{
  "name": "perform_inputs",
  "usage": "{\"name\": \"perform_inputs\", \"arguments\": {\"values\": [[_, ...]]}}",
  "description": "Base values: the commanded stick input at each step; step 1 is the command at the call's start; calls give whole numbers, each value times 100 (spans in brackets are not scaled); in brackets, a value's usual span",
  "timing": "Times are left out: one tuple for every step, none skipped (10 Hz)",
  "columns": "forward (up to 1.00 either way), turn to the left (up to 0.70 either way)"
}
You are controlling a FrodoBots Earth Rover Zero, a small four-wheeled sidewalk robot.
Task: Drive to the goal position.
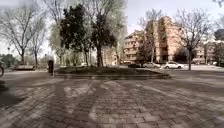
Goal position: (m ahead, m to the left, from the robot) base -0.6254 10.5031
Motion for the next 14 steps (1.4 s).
{"name": "perform_inputs", "arguments": {"values": [[0,0],[0,0],[0,0],[0,0],[70,0],[70,0],[70,0],[70,0],[70,0],[70,0],[70,0],[70,0],[70,0],[70,0]]}}
